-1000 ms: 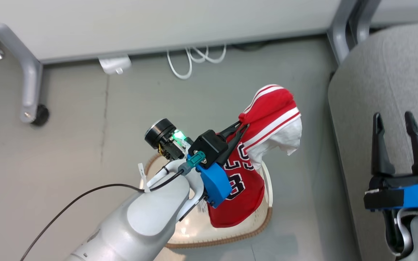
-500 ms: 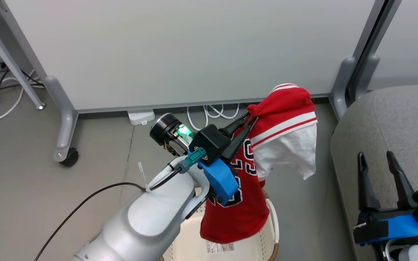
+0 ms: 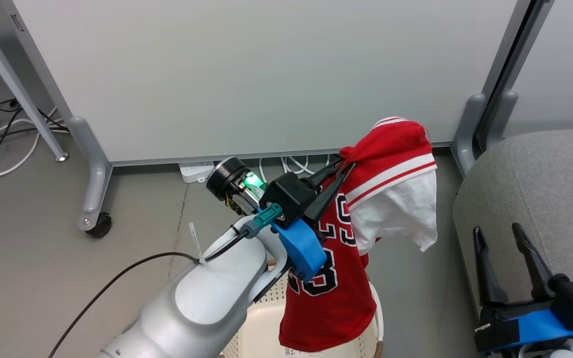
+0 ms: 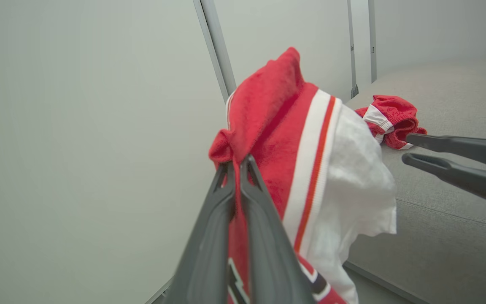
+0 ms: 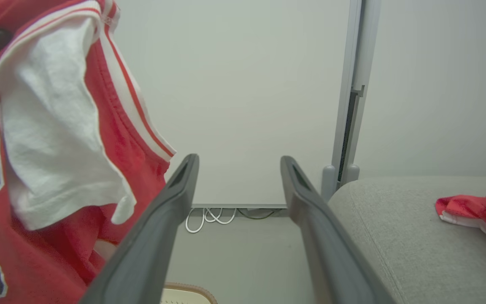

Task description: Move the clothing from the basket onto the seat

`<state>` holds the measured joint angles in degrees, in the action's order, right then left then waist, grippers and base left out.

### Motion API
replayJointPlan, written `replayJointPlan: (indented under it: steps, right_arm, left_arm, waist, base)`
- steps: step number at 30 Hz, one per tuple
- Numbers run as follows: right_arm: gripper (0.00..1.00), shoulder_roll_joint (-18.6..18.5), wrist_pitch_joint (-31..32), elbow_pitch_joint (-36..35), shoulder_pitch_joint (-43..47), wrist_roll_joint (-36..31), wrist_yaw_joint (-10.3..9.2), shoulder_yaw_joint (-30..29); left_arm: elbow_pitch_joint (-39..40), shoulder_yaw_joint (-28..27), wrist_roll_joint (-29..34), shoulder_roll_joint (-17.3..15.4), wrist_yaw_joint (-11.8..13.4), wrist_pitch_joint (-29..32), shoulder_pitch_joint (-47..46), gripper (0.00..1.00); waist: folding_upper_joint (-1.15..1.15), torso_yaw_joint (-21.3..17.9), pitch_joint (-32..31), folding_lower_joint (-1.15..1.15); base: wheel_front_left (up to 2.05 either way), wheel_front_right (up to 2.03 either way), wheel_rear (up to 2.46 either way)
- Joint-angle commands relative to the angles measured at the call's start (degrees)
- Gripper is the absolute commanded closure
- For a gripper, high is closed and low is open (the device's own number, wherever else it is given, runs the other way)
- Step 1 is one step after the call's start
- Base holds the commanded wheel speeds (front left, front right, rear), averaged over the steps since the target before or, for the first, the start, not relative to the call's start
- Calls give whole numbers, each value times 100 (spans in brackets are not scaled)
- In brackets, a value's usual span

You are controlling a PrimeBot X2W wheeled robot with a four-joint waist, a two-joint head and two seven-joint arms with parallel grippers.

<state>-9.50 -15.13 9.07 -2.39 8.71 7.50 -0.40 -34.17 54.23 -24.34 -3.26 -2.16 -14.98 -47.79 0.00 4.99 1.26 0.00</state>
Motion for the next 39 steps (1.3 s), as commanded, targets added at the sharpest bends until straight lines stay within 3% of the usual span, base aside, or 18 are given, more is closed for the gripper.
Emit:
replayJointPlan:
  steps: [1,19,39]
  right_arm:
    - [0,-76,-2,-23,15,41,-2,105]
    - [0,-817,-2,208,-1084,165,-2,1593]
    - [0,-978,-2,808,-2051,482,-2,2847]
  left_arm:
    - [23,8,-15,-38,27,-30,26,100]
    - [103,56,34,-4,65,-30,-33,100]
    - [132,241,22,31,30,-30,-123,100]
  waist:
    - [0,6,20,0]
    - [0,68,222,0]
    - [0,149,357,0]
  base:
    - [0,0,0]
    - [0,0,0]
    - [0,0,0]
